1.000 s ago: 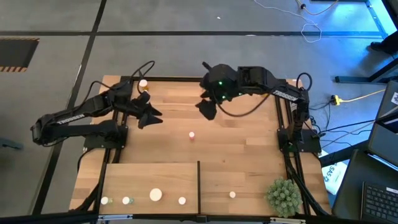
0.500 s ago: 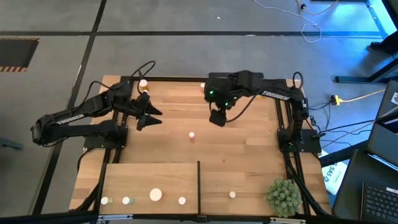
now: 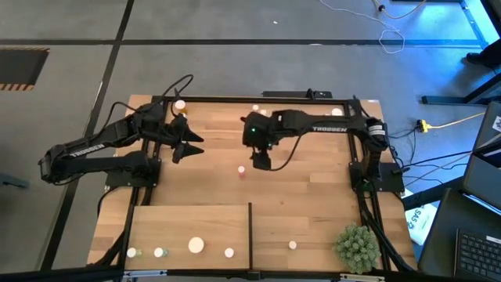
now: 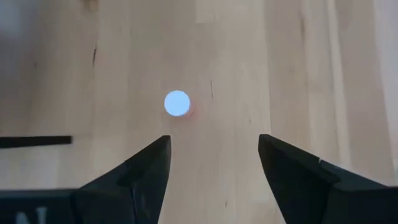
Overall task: Pick and place medicine bottles onto shelf by color
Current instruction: Put the bottom middle pink pill bottle on the shelf aligned them with the other pink pill bottle
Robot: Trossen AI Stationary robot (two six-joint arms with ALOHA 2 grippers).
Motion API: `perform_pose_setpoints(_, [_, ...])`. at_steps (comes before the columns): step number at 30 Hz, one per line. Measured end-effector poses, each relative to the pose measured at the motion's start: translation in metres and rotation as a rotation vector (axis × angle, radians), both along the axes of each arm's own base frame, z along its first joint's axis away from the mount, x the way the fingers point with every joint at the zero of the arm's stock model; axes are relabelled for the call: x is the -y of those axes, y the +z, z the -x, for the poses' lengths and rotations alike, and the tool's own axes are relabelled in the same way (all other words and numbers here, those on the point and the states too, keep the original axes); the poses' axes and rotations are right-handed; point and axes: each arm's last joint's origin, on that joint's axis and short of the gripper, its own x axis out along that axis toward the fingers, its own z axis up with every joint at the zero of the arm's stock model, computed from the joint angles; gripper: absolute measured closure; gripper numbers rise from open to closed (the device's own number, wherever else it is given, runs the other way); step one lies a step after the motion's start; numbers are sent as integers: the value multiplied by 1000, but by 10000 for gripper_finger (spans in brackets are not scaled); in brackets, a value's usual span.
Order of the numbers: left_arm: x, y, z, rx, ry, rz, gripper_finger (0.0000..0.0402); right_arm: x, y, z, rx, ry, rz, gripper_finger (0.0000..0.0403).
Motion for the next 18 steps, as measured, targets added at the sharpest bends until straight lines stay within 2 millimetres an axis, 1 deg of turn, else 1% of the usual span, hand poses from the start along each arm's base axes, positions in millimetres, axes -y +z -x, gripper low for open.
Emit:
perform_pose_setpoints(3, [0,0,0,-4,-3,-8,129,-2,-18,-3,60,90,-21,157])
perform_pose_setpoints(6, [0,-3,1,-31,-5,-1,129,-3,-35,-3,97,142,-54,157])
perform_pose_setpoints(12, [1,-4,2,-45,-3,4,129,-4,-59,0,142,177,-46,157])
perform_pose_setpoints(15, [0,-4,2,-46,9,7,129,-4,-67,-1,194,185,-44,157])
perform_pose_setpoints(18, [0,-4,2,-47,15,6,129,-5,-75,1,204,185,-41,157])
